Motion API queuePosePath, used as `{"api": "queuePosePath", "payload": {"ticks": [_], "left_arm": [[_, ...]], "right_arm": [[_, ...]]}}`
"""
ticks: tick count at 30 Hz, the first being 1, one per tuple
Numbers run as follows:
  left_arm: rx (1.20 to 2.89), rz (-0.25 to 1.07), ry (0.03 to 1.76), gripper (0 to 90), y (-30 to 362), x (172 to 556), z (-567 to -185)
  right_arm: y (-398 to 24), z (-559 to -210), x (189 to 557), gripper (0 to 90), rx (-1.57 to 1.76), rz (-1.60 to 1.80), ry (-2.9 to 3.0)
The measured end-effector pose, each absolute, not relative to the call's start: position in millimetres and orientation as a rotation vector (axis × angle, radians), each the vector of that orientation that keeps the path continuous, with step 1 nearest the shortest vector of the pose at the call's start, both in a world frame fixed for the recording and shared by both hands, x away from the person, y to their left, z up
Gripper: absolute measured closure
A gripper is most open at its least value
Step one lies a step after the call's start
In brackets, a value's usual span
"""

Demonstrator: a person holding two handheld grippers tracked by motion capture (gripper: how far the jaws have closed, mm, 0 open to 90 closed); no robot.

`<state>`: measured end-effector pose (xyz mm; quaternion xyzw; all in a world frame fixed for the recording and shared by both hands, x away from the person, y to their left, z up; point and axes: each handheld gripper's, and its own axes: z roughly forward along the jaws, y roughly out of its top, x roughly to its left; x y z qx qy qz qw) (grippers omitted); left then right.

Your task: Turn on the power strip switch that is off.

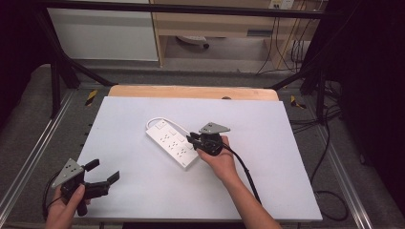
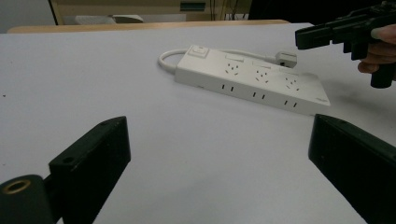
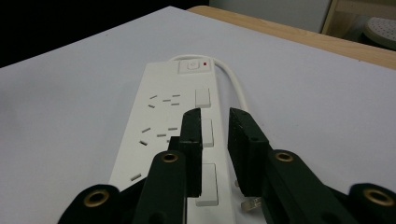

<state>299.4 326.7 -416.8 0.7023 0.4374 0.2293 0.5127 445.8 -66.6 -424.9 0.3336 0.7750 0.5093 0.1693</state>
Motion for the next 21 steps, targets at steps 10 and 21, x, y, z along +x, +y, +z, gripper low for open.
{"api": "queuePosePath", "payload": {"ticks": [10,21], "left_arm": [[1.692,0.551,1.053,5.7,327,299,-417],[1.694,0.548,1.051,5.7,326,299,-417]], "right_arm": [[-72,-417,444,59.4,0.98,1.453,2.204],[-78,-407,444,37.9,1.016,1.459,2.203]]}}
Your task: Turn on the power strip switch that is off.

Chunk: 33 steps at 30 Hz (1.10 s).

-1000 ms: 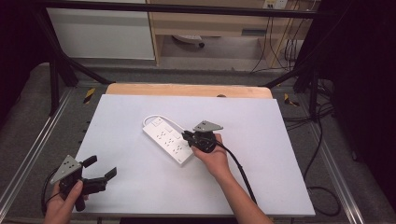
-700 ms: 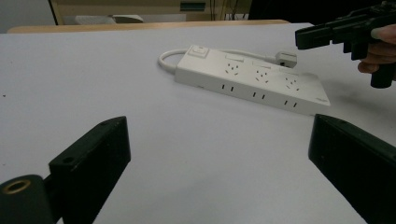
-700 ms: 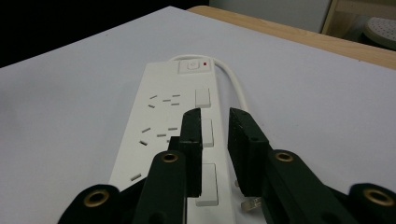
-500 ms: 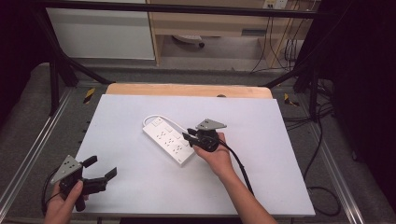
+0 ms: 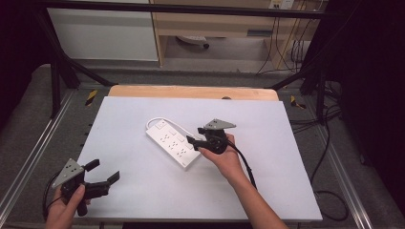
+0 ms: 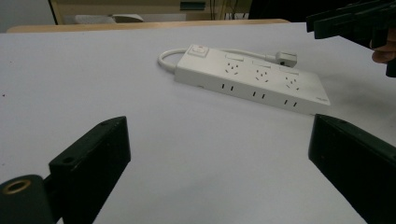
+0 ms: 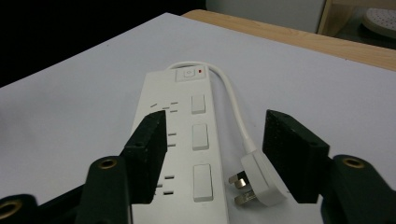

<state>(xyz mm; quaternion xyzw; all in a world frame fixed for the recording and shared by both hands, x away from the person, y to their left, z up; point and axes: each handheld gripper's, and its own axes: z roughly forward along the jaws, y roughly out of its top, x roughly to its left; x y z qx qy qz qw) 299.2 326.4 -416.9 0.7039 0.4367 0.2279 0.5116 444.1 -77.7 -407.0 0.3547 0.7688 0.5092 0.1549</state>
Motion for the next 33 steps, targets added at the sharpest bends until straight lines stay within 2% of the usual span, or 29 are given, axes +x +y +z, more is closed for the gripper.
{"api": "queuePosePath", "payload": {"ticks": [5,7,8,13,19,33], "left_arm": [[1.692,0.549,1.051,5.7,326,299,-417],[1.691,0.548,1.052,5.7,326,299,-417],[1.692,0.548,1.051,5.7,326,299,-417],[1.695,0.547,1.053,5.7,326,299,-417],[1.696,0.548,1.053,5.7,325,299,-417],[1.701,0.548,1.053,5.7,325,299,-417]], "right_arm": [[-79,-404,443,26.3,1.025,1.451,2.203],[-80,-402,442,18.0,1.033,1.439,2.2],[-80,-402,442,18.0,1.033,1.439,2.2],[-83,-397,440,6.9,1.043,1.432,2.189],[-88,-391,438,3.5,1.042,1.44,2.165],[-107,-378,435,4.1,1.033,1.473,2.114]]}}
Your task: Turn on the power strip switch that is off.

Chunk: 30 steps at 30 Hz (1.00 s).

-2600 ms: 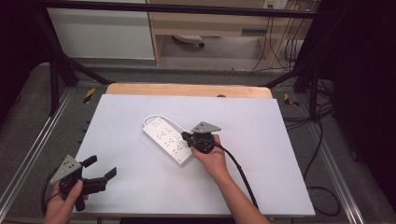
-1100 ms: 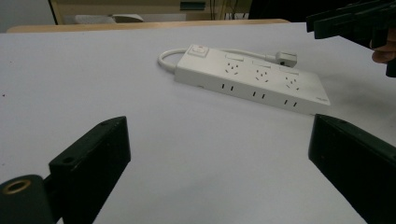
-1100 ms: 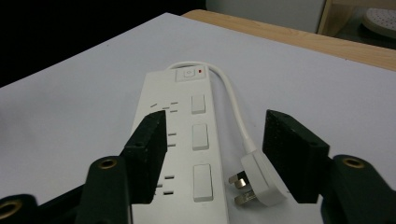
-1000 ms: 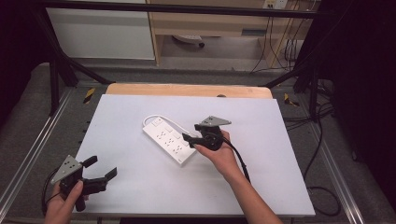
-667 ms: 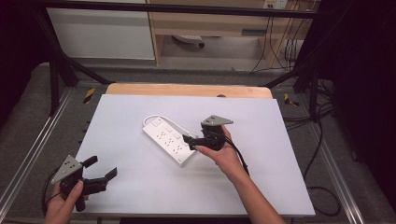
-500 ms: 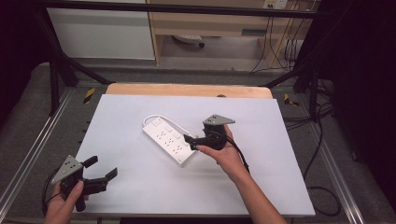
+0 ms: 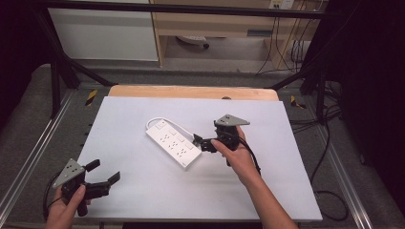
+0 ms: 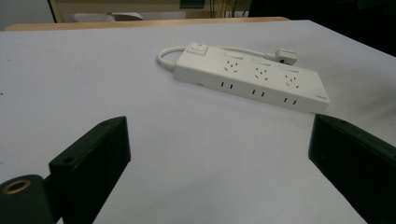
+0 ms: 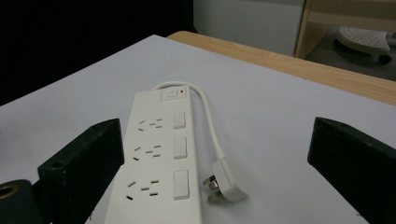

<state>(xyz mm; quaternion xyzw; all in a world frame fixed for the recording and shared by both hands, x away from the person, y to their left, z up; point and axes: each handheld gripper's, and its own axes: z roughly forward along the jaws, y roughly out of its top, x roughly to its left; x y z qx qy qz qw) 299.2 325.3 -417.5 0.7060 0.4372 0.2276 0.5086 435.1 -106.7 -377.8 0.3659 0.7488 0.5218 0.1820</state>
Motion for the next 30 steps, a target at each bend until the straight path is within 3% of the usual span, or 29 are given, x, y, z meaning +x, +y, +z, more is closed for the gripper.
{"api": "queuePosePath", "payload": {"ticks": [30], "left_arm": [[1.706,0.545,1.057,5.7,324,299,-418]], "right_arm": [[-187,-368,406,4.8,1.098,1.472,1.91]]}}
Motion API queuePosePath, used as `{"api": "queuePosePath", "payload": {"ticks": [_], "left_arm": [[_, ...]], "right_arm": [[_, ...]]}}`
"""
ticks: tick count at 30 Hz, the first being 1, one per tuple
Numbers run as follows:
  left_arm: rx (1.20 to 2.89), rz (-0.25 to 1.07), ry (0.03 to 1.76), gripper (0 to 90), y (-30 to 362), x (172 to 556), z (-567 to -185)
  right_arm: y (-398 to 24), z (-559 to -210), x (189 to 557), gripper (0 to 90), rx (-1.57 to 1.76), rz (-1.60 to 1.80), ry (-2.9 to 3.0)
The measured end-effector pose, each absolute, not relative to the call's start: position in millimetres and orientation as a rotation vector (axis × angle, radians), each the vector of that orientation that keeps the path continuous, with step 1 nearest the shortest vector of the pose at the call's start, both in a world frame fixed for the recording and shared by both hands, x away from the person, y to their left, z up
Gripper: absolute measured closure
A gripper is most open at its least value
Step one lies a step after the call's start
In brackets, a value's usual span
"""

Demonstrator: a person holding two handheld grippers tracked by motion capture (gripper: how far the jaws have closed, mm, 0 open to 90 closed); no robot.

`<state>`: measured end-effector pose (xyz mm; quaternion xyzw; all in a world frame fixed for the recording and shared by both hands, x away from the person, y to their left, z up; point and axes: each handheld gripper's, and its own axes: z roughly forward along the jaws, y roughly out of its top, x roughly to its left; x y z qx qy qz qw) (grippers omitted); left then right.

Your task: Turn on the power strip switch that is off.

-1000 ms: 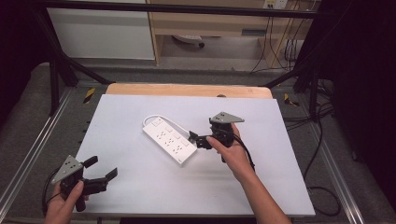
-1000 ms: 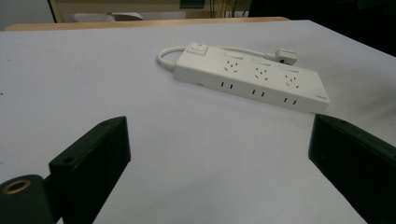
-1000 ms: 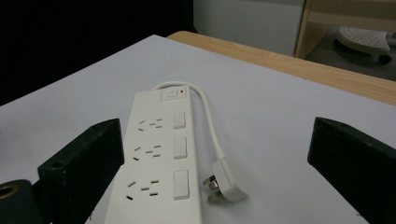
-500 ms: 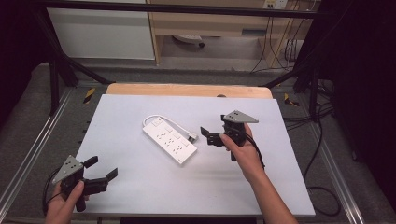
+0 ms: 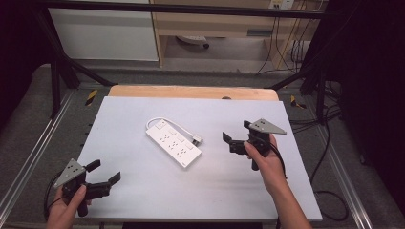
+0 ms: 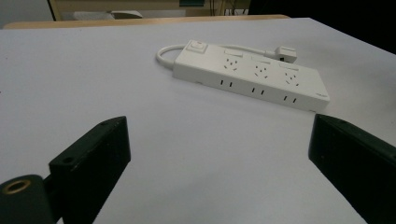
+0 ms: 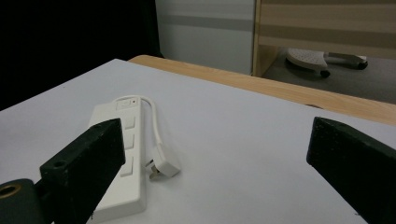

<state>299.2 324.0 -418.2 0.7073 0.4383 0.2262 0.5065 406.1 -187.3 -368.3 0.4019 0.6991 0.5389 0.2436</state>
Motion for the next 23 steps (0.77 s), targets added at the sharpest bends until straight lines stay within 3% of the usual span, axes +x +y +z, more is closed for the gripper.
{"api": "queuePosePath", "payload": {"ticks": [12,23], "left_arm": [[1.708,0.546,1.06,5.7,323,299,-418],[1.713,0.545,1.059,5.7,322,299,-419]], "right_arm": [[-233,-382,376,4.8,1.163,1.437,1.859],[-277,-429,352,4.1,1.29,1.309,1.872]]}}
